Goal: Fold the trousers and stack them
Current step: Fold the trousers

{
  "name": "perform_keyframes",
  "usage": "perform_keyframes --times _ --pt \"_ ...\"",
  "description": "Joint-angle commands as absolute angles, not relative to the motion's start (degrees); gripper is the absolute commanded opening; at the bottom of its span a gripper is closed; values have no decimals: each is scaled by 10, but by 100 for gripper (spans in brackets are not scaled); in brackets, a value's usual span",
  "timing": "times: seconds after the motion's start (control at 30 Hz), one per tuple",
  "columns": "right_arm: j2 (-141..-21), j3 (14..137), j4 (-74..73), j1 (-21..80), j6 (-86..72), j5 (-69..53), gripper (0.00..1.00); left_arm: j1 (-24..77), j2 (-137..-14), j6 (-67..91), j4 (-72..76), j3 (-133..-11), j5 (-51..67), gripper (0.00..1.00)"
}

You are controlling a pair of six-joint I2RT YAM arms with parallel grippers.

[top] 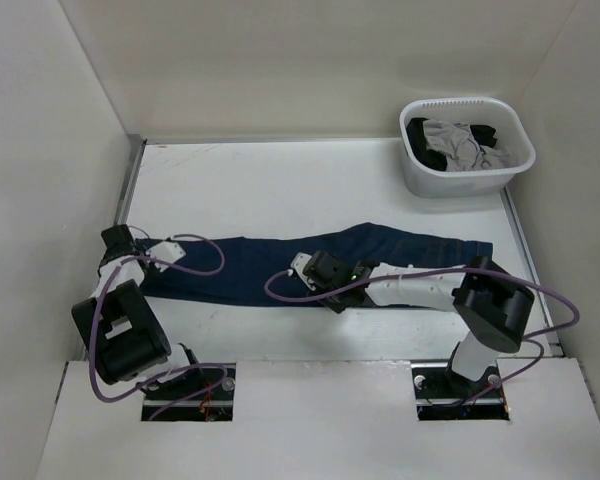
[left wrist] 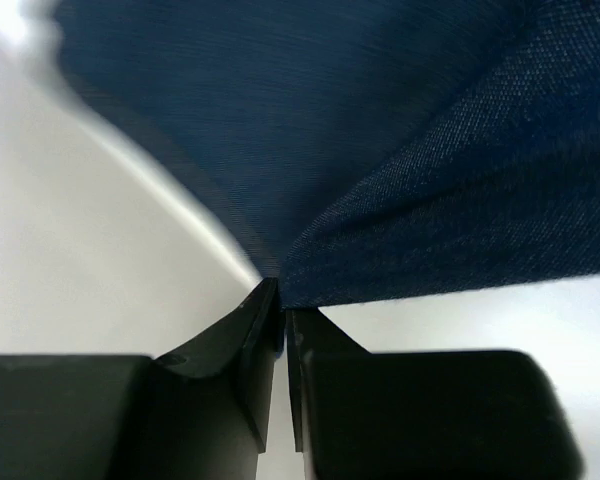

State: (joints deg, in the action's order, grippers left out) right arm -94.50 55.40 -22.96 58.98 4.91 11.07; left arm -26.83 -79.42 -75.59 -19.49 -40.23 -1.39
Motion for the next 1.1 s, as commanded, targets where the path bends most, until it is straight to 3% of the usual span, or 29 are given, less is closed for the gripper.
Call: perform_keyframes --times 0.0,0.07,0.17,0.27,0.4,0.5,0.6,0.73,0.87,1.07 --pt "-970 549 -239 591 42 67 22 -288 -785 -809 -179 -391 -29 10" --pt "-972 548 -235 589 34 59 37 -294 -785 -818 -185 -398 -31 15" --pt "-937 540 -222 563 2 50 63 -302 -783 -838 -204 -411 -36 30" --pt "-861 519 -208 533 -56 37 100 -312 -779 -846 -244 -442 -36 51" --pt "-686 451 -178 459 -212 40 100 -333 -783 -838 -272 -502 -24 58" --pt "-530 366 -187 342 -380 73 100 -344 -792 -833 -264 -531 -18 59" --pt "-398 285 -278 195 -545 102 100 -335 -802 -797 -238 -540 -22 60" --pt "-315 242 -420 25 -662 133 100 -284 -812 -758 -211 -512 -38 62" --pt "-287 235 -423 -109 -711 139 100 -245 -832 -737 -161 -468 -62 62" --pt "-463 229 -264 -225 -681 97 100 -203 -875 -736 -62 -410 -128 62"
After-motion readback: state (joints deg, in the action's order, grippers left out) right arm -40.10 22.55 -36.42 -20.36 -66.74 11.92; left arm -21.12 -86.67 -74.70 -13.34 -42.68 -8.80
